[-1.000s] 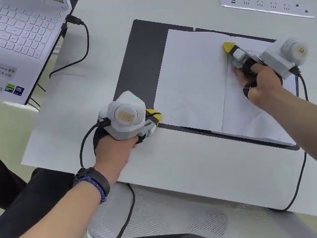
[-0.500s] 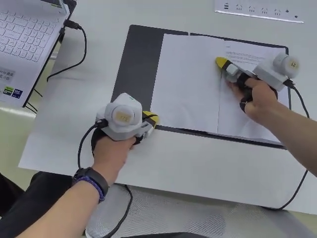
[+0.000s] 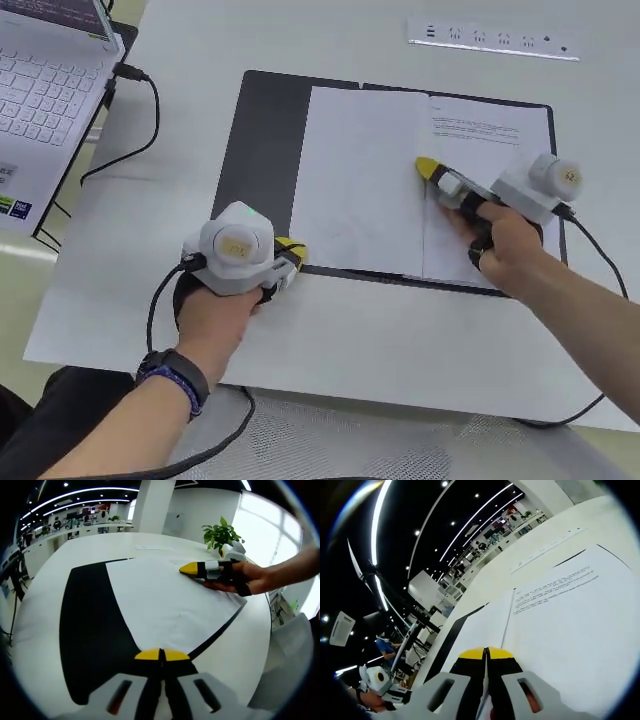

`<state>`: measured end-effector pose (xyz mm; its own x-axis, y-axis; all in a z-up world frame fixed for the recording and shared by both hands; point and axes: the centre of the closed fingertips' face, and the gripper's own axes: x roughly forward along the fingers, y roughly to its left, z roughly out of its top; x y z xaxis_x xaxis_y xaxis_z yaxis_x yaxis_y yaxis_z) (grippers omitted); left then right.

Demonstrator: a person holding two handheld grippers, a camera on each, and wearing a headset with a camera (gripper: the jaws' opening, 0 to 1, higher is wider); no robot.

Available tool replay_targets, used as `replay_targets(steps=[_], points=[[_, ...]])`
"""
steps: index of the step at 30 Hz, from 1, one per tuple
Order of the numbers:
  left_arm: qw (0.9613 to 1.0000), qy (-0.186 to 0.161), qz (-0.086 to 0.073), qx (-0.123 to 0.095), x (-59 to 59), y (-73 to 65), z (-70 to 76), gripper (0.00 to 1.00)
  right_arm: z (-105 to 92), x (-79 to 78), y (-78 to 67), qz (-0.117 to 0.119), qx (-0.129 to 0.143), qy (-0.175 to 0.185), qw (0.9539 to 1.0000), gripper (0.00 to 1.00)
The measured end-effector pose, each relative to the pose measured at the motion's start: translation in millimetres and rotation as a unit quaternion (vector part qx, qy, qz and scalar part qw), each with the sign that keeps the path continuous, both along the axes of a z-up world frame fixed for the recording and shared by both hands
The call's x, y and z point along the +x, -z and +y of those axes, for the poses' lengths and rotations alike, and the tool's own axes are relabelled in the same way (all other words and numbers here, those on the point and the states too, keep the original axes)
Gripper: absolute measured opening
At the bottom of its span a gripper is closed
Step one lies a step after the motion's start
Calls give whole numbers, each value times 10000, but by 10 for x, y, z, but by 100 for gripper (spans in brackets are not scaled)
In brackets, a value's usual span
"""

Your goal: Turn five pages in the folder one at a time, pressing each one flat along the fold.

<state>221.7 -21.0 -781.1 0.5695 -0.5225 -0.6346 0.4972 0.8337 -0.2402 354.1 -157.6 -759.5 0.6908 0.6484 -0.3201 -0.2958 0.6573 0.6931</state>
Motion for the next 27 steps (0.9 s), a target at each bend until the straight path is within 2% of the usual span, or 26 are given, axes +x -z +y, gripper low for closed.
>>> replay_targets(steps=[4, 10, 15, 27], points=[[10000, 21, 18, -56, 21, 28, 17, 0, -40, -132, -2, 9, 90, 18, 10000, 0], [10000, 63, 15, -59, 30, 48, 20, 0, 6, -385, 9, -1, -99, -365, 9993, 0], [10000, 56, 19, -62, 37, 62, 20, 0, -1, -597, 17, 45, -40, -360, 9993, 0], [10000, 64, 18, -66, 36, 77, 17, 0, 4, -953, 40, 80, -80, -491, 9987, 0]])
